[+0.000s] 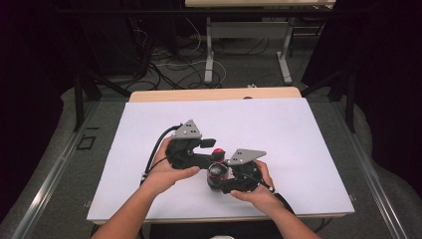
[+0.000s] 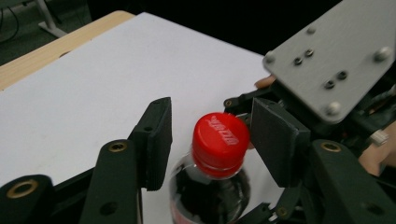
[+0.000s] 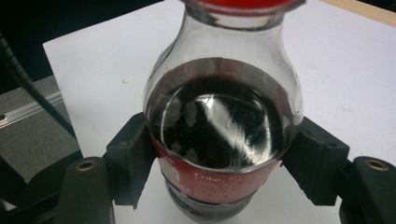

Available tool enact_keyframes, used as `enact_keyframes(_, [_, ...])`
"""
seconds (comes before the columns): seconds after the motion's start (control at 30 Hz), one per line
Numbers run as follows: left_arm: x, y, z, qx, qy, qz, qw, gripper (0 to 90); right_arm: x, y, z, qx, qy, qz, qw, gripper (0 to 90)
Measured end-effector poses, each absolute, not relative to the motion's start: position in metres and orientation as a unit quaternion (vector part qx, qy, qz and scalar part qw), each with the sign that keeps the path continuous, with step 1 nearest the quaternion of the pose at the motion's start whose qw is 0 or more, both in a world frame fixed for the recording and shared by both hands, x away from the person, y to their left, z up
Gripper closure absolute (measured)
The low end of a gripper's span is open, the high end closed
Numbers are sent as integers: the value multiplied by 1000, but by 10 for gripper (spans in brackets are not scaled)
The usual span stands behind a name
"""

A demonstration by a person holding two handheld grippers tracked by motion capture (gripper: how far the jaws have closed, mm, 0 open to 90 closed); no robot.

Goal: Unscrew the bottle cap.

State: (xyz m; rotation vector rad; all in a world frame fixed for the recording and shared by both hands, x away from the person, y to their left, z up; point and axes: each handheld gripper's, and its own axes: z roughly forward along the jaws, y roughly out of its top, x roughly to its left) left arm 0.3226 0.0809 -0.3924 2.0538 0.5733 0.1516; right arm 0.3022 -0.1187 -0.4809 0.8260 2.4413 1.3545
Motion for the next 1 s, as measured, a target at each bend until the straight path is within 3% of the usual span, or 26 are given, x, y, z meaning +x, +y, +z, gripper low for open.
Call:
enact_keyframes(0.2, [329,77,-398,848,211,35,485,541,301,-118,-480,277,838,457,108,303])
enact_keyframes(0.43, [328,67,-400,850,215,40,480,612,300,-116,-481,276,837,460,111,303])
enact_keyframes(0.6, [319,59,-399,842,245,86,472,619,300,-117,-482,282,835,457,119,304])
enact_keyframes(1.0, [306,45,-389,809,340,138,460,622,300,-116,-483,304,832,439,154,304])
